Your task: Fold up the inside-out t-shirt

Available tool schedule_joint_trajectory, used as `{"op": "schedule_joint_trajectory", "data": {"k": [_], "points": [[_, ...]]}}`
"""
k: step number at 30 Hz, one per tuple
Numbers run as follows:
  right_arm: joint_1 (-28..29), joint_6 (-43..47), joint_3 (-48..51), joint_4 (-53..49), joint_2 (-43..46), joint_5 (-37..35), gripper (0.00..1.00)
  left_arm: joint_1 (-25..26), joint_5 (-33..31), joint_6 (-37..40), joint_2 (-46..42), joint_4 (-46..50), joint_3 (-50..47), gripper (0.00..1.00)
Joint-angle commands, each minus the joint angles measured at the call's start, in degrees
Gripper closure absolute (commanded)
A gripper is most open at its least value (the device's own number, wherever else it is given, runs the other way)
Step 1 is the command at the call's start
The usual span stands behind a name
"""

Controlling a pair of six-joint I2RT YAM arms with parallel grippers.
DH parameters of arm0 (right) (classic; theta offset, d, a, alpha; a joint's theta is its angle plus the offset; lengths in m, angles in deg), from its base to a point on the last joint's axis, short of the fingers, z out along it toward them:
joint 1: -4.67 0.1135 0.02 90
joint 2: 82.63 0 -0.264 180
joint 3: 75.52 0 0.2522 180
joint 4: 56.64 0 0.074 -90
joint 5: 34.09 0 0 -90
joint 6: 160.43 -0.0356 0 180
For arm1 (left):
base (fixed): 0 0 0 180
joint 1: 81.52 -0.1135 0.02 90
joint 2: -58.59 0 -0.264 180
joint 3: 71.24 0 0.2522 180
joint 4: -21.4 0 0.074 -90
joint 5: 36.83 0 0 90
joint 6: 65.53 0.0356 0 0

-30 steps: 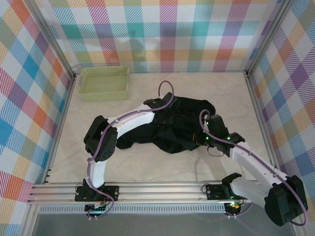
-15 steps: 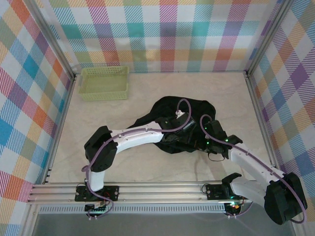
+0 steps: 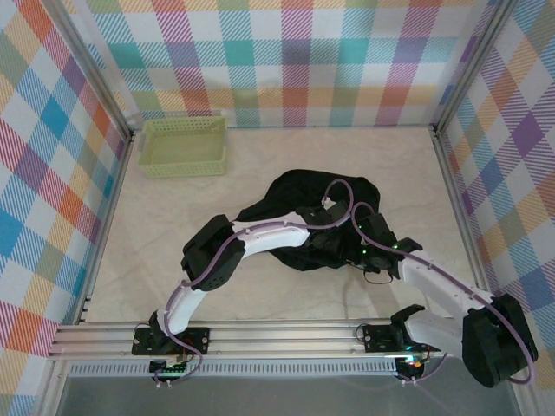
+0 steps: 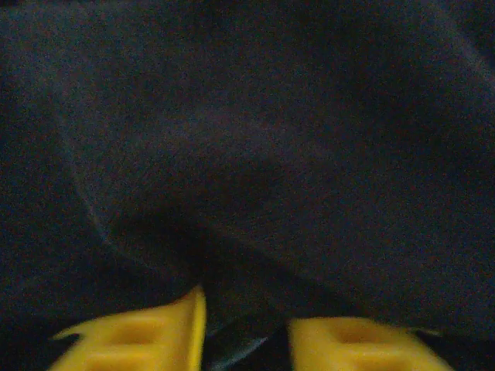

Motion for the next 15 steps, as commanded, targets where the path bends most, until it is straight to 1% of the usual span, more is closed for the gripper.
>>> {"op": "schedule_joint_trajectory", "data": {"k": [1,2,4,5,6,8,12,15], "points": [[0.6,-2.3,1.3,3.9,-2.0,2.5,0.66,-1.2,-1.5,0.5,0.1,-0.6,3.4,0.81],[0.6,-2.3,1.2,3.9,-2.2,2.3,0.69,-1.3,-1.4,0.5,-0.1,-0.7,3.7,0.87],[0.6,-2.4,1.1,3.0,-2.5,1.1,0.81,-1.5,-1.5,0.6,-0.6,-0.9,4.2,0.97],[0.6,-2.7,1.2,2.2,-2.4,0.3,0.88,-1.7,-1.7,0.5,-1.1,-1.0,4.3,1.00],[0.7,-3.1,1.4,1.7,-2.3,-0.2,0.94,-2.0,-1.7,0.4,-1.7,-1.3,4.3,1.00],[0.7,-3.6,2.2,1.2,-1.9,-0.1,1.00,-2.7,-1.3,0.2,-2.9,-1.6,4.5,1.00],[1.6,-5.2,4.1,1.3,-0.1,1.4,1.00,-4.4,0.2,0.4,-6.0,-1.8,5.7,1.00],[3.1,-6.3,5.1,0.5,1.6,0.9,1.00,-5.1,0.5,1.2,-7.8,-1.5,7.0,1.00]]}}
